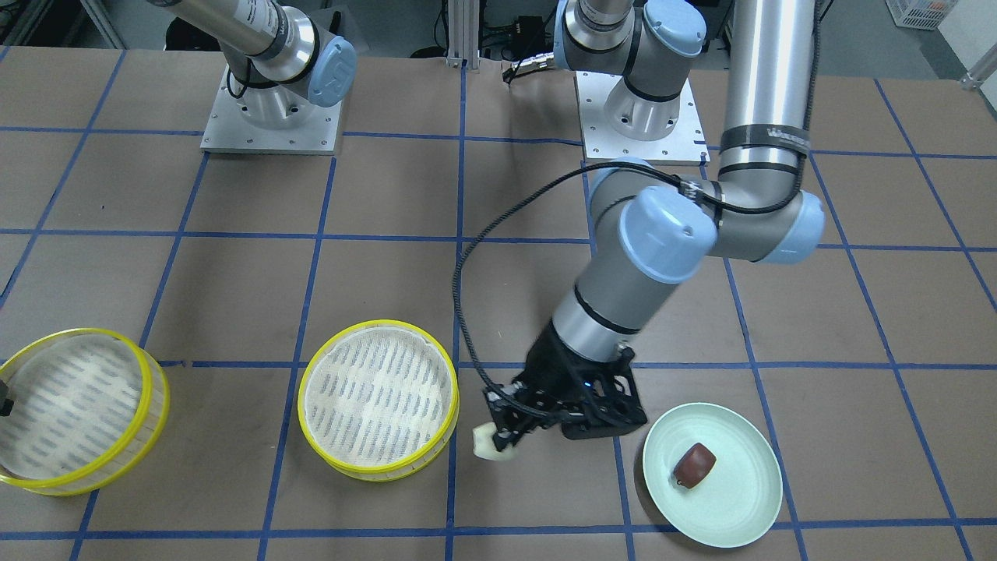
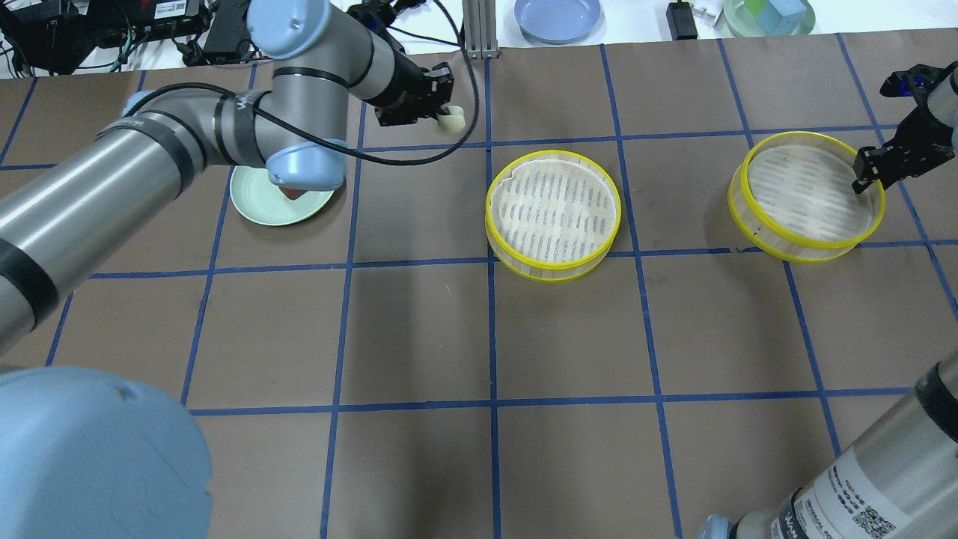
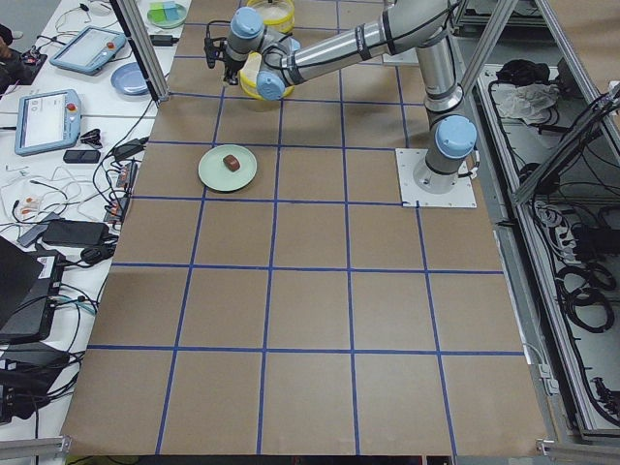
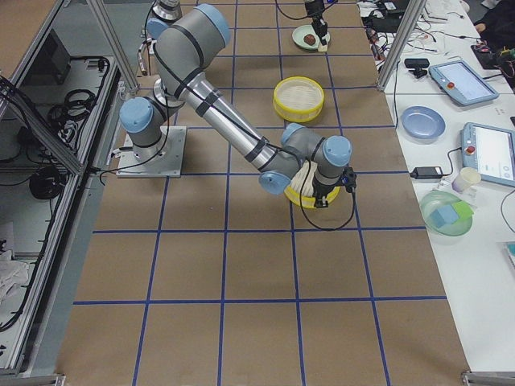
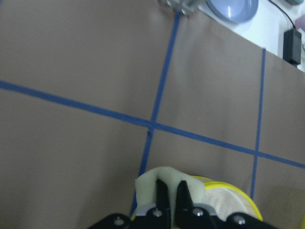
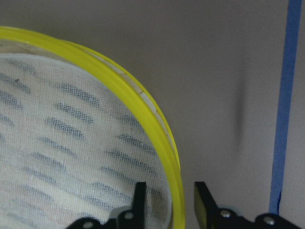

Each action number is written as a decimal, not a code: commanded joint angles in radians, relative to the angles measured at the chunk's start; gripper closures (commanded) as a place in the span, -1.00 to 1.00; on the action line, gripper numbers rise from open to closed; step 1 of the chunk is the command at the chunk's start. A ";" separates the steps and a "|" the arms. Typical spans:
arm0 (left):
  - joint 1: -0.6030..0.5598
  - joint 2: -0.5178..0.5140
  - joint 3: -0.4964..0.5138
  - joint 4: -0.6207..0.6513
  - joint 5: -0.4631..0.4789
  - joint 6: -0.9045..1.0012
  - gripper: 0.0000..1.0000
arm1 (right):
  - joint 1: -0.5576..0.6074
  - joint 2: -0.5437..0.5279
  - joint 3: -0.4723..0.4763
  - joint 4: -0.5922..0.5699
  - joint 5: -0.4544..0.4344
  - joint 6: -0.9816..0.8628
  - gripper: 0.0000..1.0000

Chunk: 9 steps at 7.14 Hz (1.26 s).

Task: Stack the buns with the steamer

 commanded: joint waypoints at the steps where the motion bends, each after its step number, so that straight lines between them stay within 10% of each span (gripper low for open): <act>1: -0.115 -0.023 -0.031 -0.002 -0.003 -0.188 1.00 | -0.001 0.001 0.008 -0.002 -0.002 -0.001 0.63; 3: -0.119 -0.023 -0.120 0.001 0.000 -0.170 0.72 | -0.001 0.001 0.010 -0.004 -0.003 -0.001 0.67; 5: -0.119 -0.023 -0.120 0.001 -0.003 -0.191 -0.99 | -0.001 -0.001 0.010 -0.001 -0.003 -0.014 0.83; 9: -0.119 -0.012 -0.097 -0.009 -0.021 -0.238 -1.00 | 0.001 -0.030 0.010 0.002 -0.029 -0.017 1.00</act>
